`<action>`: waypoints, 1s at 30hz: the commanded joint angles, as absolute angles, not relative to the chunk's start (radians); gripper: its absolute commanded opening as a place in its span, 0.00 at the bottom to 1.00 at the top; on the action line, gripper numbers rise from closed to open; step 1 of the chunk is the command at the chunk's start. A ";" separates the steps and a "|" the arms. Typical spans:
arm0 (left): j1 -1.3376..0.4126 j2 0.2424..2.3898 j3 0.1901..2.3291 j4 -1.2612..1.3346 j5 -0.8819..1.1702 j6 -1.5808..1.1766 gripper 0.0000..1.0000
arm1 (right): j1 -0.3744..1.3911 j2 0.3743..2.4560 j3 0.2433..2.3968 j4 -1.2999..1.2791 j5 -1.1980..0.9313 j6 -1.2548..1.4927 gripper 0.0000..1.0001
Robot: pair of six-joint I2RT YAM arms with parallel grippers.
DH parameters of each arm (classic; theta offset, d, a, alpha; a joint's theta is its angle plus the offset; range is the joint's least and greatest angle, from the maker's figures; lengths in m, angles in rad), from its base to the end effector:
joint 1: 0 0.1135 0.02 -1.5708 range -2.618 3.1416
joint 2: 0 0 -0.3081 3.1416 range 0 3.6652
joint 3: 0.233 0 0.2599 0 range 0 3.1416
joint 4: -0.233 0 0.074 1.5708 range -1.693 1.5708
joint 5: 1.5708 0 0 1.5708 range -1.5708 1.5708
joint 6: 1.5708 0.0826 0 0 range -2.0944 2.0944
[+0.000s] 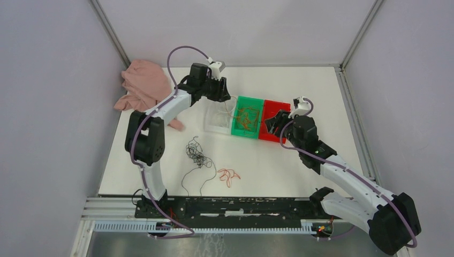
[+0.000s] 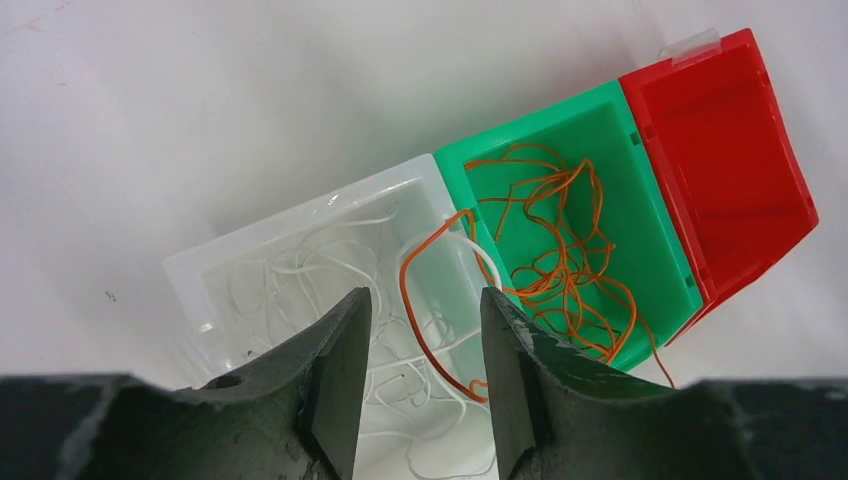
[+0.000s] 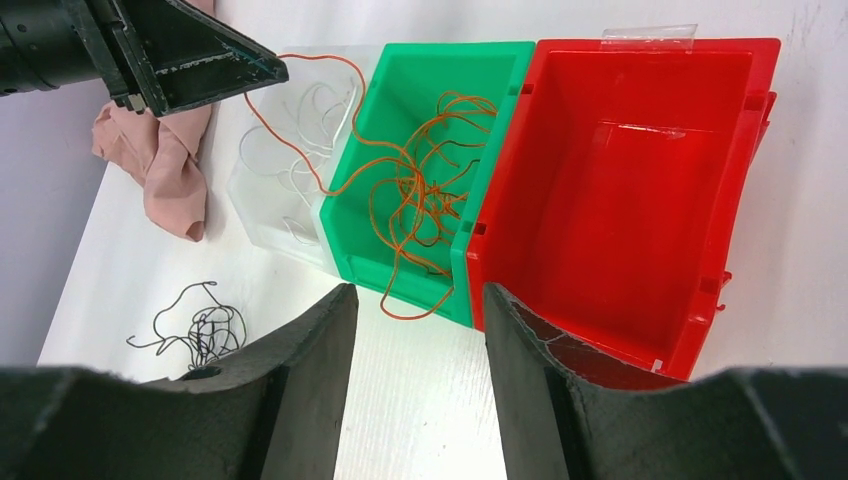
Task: Untangle the cables
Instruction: Pick up the cable at the center of the board.
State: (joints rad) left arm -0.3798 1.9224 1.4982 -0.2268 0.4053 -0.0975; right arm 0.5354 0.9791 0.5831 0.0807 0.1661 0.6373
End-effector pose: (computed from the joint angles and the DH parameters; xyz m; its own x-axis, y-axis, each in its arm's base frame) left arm 0.4528 -0.2158 0.2625 -0.6216 0.1518 -0.7684 0.5742 0.7556 -0.3152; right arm 0.2241 0.1170 0.2788 -0.4333 0.4253 -0.7946 -0.1370 0.8403 0.5245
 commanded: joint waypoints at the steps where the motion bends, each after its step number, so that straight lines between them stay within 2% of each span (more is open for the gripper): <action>1: -0.390 1.902 1.505 -0.161 0.443 -0.152 0.47 | 0.532 0.958 0.628 0.096 0.170 0.619 0.55; 3: -0.395 1.895 1.495 -0.146 0.457 -0.156 0.34 | 0.533 0.957 0.629 0.095 0.169 0.623 0.55; 6: -0.417 1.888 1.486 -0.133 0.481 -0.167 0.06 | 0.532 0.957 0.629 0.089 0.170 0.632 0.55; 7: -0.428 1.884 1.479 -0.122 0.488 -0.174 0.03 | 0.533 0.957 0.630 0.086 0.170 0.633 0.56; 14: -0.522 1.892 1.465 -0.065 0.525 -0.215 0.03 | 0.533 0.950 0.625 0.075 0.181 0.633 0.55; 20: -0.588 1.955 1.503 -0.056 0.447 -0.229 0.03 | 0.534 0.931 0.611 0.065 0.194 0.629 0.55; 30: -0.604 2.007 1.568 0.060 0.405 -0.321 0.03 | 0.531 0.907 0.580 0.050 0.211 0.632 0.55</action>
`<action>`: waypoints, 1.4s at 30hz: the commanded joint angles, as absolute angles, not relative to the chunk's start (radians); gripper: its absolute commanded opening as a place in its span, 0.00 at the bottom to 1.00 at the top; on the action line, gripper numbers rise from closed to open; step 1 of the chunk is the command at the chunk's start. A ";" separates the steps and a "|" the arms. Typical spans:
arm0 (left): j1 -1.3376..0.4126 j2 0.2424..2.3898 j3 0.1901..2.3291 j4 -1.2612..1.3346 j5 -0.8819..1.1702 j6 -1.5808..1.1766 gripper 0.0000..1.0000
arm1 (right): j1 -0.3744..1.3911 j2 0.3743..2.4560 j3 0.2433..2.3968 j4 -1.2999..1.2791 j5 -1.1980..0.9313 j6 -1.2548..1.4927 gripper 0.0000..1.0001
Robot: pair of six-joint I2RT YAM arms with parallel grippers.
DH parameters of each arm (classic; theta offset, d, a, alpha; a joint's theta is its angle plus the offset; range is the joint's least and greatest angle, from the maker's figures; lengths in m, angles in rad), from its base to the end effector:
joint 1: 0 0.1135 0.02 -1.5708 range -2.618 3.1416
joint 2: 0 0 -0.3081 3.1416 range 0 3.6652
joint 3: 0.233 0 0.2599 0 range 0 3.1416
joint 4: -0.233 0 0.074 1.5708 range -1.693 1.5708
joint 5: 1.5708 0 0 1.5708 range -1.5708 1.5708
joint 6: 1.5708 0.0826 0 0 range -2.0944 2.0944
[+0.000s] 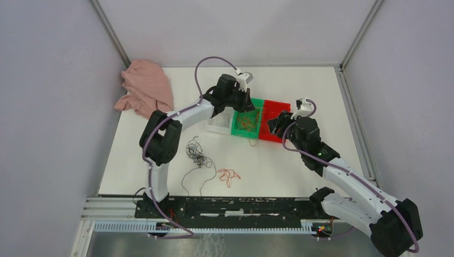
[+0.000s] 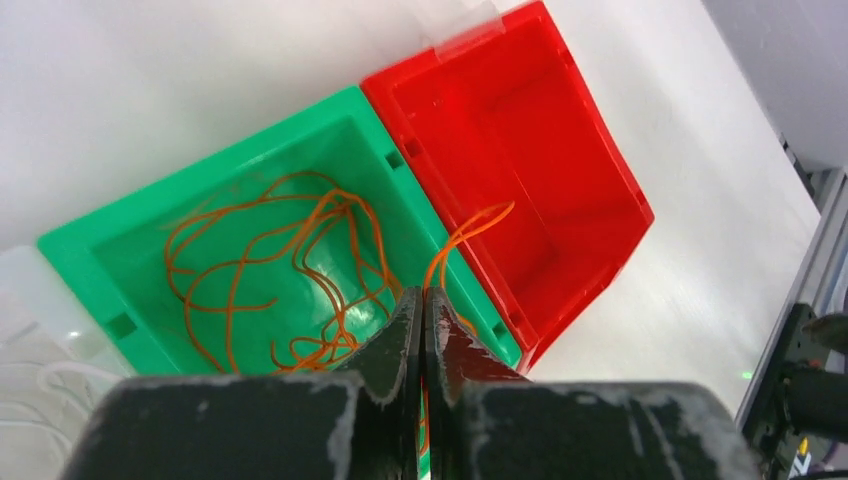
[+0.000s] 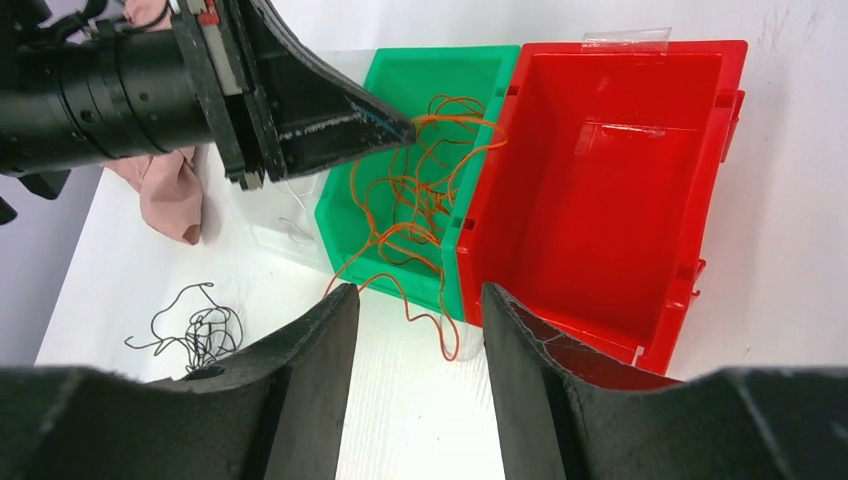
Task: Untangle the cables
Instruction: Pick up the cable at the center of the board.
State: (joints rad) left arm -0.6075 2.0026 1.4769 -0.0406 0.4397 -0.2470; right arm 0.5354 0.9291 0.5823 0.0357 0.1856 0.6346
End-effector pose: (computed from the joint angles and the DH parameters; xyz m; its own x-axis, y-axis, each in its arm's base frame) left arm 0.4096 -0.3276 0.2385 -0.6255 0.1654 -0.7624 0.6791 0.5965 -0.4278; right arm 0.2155 0.1101 0.2833 -0.4197 0.4285 -0.8001 -0.1260 0.8455 0.5189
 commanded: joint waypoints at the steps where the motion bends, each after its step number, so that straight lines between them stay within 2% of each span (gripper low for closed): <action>1: -0.604 2.009 1.574 0.055 0.383 -0.309 0.03 | 0.532 0.907 0.580 0.050 0.213 0.632 0.55; 8: -0.606 2.018 1.584 -0.067 0.147 -0.002 0.03 | 0.530 0.914 0.566 0.058 0.214 0.636 0.55; 12: -0.613 2.032 1.589 -0.142 0.152 0.087 0.03 | 0.529 0.934 0.564 0.079 0.211 0.647 0.54; 21: -0.709 2.072 1.587 -0.122 0.084 0.177 0.03 | 0.530 0.927 0.564 0.072 0.211 0.657 0.54; 28: -0.713 2.139 1.636 -0.123 0.083 0.160 0.04 | 0.529 0.895 0.561 0.046 0.216 0.649 0.54; 33: -0.683 2.099 1.667 -0.161 0.167 0.144 0.45 | 0.529 0.892 0.561 0.058 0.182 0.627 0.54; 42: -0.612 1.977 1.759 -0.315 0.423 0.128 0.75 | 0.529 0.957 0.605 0.048 0.068 0.575 0.58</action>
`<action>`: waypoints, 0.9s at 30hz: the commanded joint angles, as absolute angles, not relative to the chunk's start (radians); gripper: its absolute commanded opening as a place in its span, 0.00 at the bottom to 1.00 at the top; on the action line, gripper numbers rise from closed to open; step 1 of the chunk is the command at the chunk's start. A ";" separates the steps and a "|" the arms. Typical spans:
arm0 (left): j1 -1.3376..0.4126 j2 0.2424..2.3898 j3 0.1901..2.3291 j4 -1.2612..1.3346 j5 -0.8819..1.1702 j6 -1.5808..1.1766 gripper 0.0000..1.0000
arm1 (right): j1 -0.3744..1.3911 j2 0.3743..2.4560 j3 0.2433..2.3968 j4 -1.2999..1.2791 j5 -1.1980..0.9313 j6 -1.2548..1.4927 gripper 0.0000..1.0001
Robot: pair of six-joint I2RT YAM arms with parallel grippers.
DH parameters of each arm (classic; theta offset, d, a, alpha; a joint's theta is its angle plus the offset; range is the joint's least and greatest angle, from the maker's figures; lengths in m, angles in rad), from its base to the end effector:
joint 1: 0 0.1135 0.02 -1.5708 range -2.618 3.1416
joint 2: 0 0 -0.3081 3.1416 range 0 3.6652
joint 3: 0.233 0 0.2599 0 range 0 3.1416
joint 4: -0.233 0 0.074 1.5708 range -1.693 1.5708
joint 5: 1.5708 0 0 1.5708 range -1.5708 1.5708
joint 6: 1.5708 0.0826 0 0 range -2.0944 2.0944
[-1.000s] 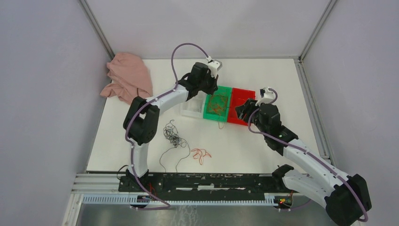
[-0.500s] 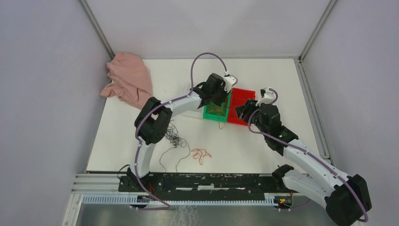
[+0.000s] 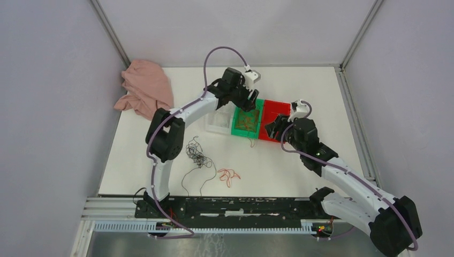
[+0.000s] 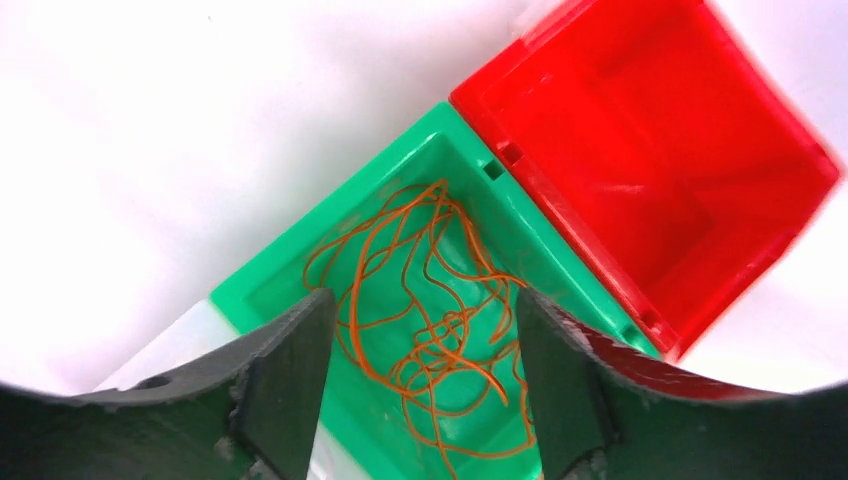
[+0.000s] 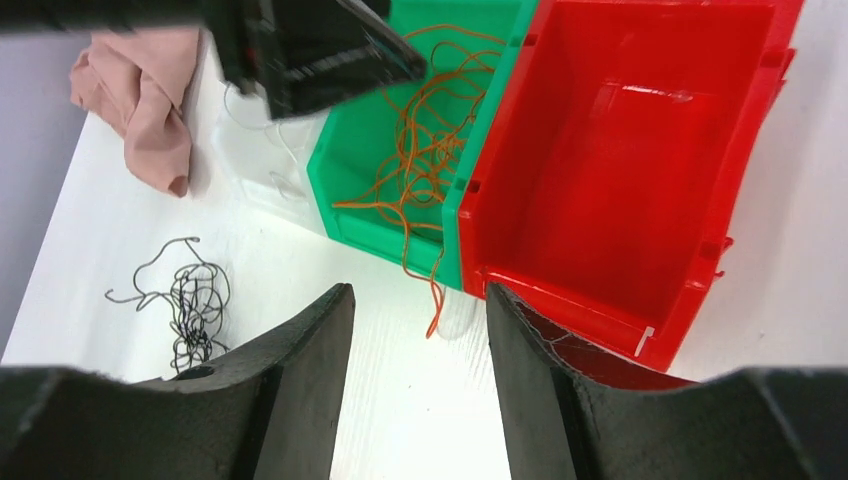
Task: Untangle the cables
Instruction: Pick up the cable at the center of the board.
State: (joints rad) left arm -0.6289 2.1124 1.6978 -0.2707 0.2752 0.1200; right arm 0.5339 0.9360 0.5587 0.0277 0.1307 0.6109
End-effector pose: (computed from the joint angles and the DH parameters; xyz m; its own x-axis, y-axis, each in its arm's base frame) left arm 0.4342 -0.3436 0.2334 -0.4200 0.4480 -0.7893 0.7922 0.6052 -0.0781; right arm 0.2129 0.1134 0.2708 -0.4705 0.3825 -0.7952 -0.1578 0.8501 0.5023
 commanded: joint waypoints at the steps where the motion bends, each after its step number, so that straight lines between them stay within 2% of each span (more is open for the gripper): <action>1: -0.609 1.957 1.759 -0.324 0.439 0.129 0.79 | 0.529 0.965 0.609 0.044 0.058 0.573 0.58; 4: -0.592 1.933 1.786 -0.388 0.476 0.133 0.85 | 0.530 1.001 0.616 0.036 0.009 0.576 0.58; 7: -0.545 1.910 1.816 -0.471 0.530 0.127 0.99 | 0.535 1.039 0.597 0.040 -0.024 0.586 0.58; 15: -0.375 1.752 1.726 -0.578 0.593 0.167 0.99 | 0.563 1.197 0.551 0.143 -0.054 0.588 0.58; 20: -0.286 1.624 1.624 -0.631 0.518 0.232 0.99 | 0.584 1.341 0.548 0.246 -0.060 0.587 0.52; 25: -0.210 1.506 1.518 -0.627 0.487 0.262 0.99 | 0.613 1.454 0.577 0.298 -0.039 0.574 0.50; 27: -0.190 1.476 1.485 -0.618 0.492 0.265 0.99 | 0.621 1.489 0.588 0.311 -0.021 0.574 0.43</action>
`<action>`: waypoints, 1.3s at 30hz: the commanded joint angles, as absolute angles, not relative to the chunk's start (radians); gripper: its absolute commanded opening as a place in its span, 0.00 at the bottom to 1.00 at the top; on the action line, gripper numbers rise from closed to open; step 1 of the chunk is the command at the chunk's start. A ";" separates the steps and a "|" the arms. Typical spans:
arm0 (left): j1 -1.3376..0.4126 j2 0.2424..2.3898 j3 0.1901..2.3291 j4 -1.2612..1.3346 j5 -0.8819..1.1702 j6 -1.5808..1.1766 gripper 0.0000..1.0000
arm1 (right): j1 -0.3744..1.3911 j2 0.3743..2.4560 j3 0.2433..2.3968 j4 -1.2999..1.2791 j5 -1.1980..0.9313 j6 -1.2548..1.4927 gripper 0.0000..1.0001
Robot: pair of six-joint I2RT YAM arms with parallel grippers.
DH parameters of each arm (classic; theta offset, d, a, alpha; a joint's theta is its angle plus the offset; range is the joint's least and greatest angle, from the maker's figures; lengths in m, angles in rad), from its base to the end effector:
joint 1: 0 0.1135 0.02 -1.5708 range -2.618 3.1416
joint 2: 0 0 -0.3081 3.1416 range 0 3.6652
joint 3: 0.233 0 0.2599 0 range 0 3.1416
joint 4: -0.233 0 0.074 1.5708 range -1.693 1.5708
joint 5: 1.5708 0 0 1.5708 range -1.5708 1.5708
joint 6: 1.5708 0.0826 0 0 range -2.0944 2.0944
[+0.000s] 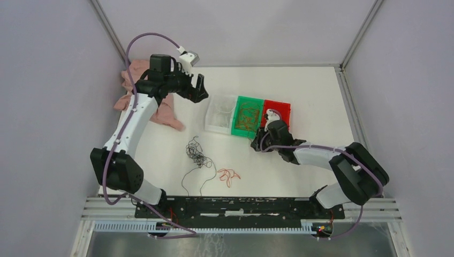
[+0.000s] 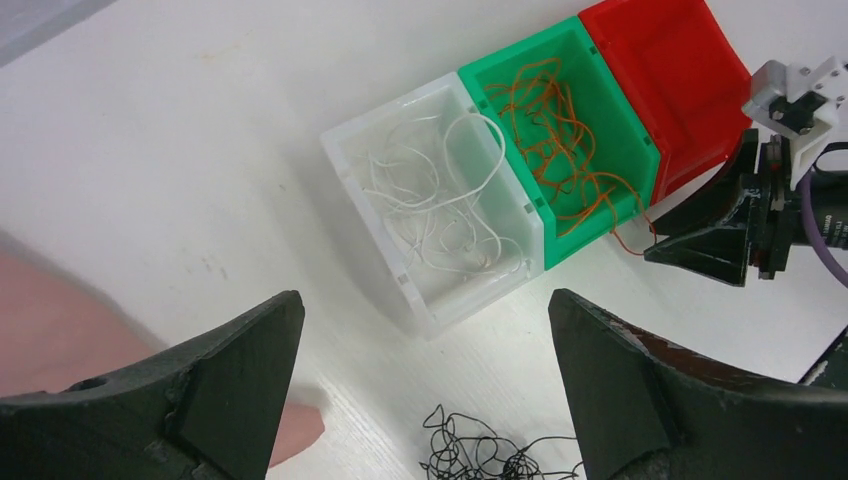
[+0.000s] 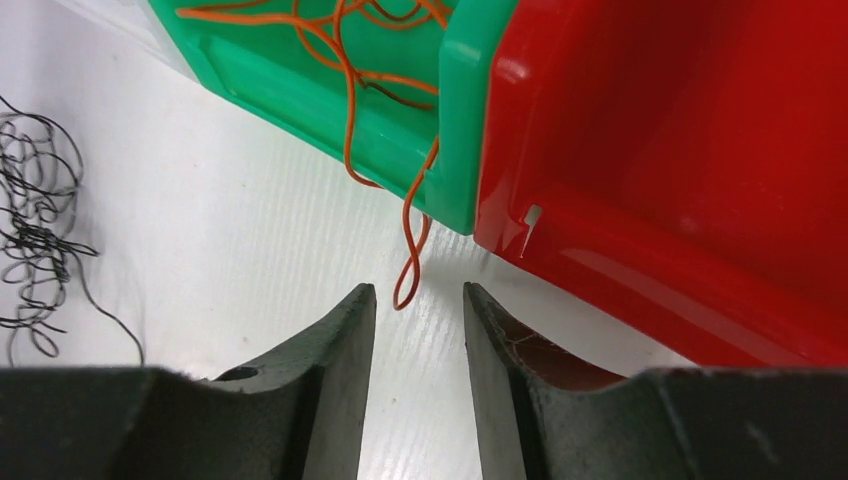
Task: Untangle the cables
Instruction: Pick up the cable at the center of the board.
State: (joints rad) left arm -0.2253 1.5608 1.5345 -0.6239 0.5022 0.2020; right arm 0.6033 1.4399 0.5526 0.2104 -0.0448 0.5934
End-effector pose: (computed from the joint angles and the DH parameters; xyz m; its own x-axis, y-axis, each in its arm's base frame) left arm 0.3691 -0.1254 0.3863 -0.4638 0.2867 -0.8382 0.6761 0.7260 -0.1258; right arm 0.2515 0.1778 0.1627 -0.7606 0.1543 -0.6306 -0.2053 0.8643 0.4592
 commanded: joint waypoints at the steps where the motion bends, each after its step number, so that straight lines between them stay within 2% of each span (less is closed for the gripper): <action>1: -0.183 1.465 1.465 -0.611 0.495 0.264 0.99 | 0.623 1.497 0.588 0.320 -0.012 0.575 0.39; 6: -0.166 1.438 1.415 -0.606 0.487 0.285 0.99 | 0.627 1.414 0.611 0.288 0.006 0.597 0.10; 9: -0.161 1.436 1.402 -0.607 0.481 0.288 0.99 | 0.628 1.351 0.676 0.196 0.039 0.573 0.06; 13: -0.158 1.432 1.385 -0.607 0.494 0.283 0.99 | 0.627 1.392 0.817 0.080 0.077 0.515 0.06; 24: -0.123 1.386 1.353 -0.634 0.487 0.350 0.99 | 0.627 1.709 1.141 -0.125 0.192 0.386 0.03; 30: -0.101 1.377 1.349 -0.643 0.500 0.357 0.99 | 0.627 1.816 1.230 -0.202 0.271 0.338 0.03; 36: -0.089 1.367 1.353 -0.642 0.507 0.353 0.99 | 0.629 1.891 1.282 -0.236 0.268 0.338 0.16; 39: -0.082 1.369 1.351 -0.645 0.504 0.351 0.99 | 0.631 1.858 1.267 -0.238 0.263 0.347 0.27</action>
State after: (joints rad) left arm -0.0948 1.4097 1.3506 -0.6563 0.4847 0.3141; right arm 0.6247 1.8851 1.2419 -0.2199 0.2420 0.3523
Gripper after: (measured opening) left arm 0.993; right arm 0.206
